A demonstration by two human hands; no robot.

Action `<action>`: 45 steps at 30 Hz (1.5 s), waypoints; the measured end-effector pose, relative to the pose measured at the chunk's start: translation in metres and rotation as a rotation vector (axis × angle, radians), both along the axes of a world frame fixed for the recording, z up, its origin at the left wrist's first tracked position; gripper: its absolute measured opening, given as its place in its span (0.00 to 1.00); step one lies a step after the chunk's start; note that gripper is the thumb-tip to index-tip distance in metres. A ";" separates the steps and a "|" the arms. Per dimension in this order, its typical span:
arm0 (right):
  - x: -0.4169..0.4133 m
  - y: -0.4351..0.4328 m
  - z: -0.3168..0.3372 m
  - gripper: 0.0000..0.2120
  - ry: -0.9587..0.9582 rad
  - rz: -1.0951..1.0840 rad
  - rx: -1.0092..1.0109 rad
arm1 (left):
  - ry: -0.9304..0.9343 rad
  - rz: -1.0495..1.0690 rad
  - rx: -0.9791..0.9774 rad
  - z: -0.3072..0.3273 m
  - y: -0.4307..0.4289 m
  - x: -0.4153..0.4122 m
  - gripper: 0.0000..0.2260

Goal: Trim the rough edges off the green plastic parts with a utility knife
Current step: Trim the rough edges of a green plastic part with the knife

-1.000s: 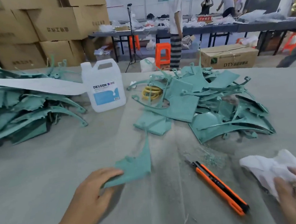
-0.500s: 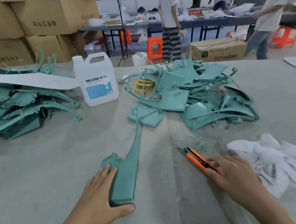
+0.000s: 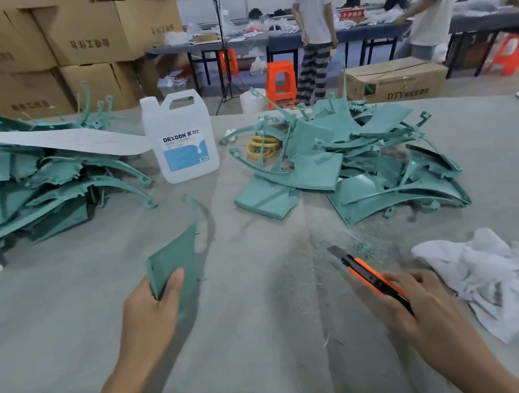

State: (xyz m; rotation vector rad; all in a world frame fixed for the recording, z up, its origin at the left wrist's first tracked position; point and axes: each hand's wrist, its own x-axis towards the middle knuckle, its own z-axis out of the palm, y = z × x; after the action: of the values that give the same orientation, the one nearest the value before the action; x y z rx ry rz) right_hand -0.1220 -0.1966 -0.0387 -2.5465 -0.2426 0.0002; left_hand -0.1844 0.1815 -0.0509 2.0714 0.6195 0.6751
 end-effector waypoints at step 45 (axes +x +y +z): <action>0.098 0.025 0.007 0.09 -0.011 0.328 0.082 | 0.055 -0.482 -0.404 -0.006 -0.077 -0.008 0.07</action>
State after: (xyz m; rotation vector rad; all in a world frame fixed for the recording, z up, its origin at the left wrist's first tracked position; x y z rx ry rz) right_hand -0.0238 -0.1720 -0.0315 -2.3977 -0.6478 0.1001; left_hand -0.1927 0.1043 -0.0568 1.7645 0.2392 0.1936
